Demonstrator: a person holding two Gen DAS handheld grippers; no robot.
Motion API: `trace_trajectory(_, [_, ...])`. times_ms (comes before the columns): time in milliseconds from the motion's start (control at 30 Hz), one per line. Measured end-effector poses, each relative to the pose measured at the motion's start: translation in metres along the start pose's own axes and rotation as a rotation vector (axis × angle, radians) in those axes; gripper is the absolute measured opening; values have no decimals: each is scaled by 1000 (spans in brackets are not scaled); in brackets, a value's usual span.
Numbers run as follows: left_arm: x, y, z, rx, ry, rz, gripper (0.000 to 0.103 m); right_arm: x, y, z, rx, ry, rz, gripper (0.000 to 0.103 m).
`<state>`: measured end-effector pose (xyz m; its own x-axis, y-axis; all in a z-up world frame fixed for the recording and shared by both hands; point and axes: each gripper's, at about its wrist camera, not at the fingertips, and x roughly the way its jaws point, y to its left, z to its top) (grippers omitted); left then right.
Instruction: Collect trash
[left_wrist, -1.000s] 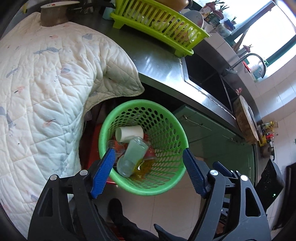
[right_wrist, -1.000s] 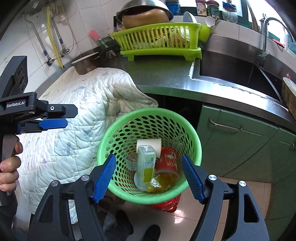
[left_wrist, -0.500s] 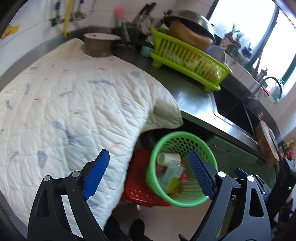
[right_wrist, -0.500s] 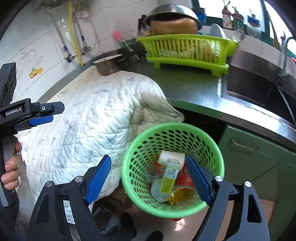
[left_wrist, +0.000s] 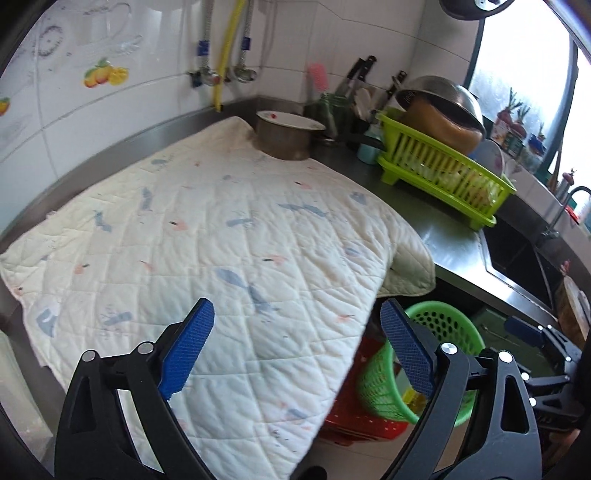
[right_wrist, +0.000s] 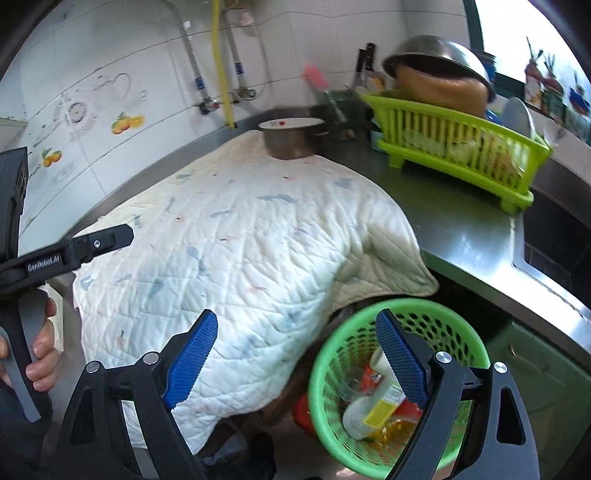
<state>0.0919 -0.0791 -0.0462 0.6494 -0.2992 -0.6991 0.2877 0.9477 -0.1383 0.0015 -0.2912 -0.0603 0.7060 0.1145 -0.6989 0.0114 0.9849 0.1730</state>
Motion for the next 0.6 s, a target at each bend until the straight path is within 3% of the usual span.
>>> trace_trajectory(233, [-30,29,1,42,-82,143,98,7,24,25,-8,-14,51,87])
trace_trajectory(467, [-57,52,0,43,-135,233,98,8,48,37,-52,-20,71,88])
trace_trajectory(600, [-68,59,-4,36,-155,246,98,7,58,39,-63,-28,83,88])
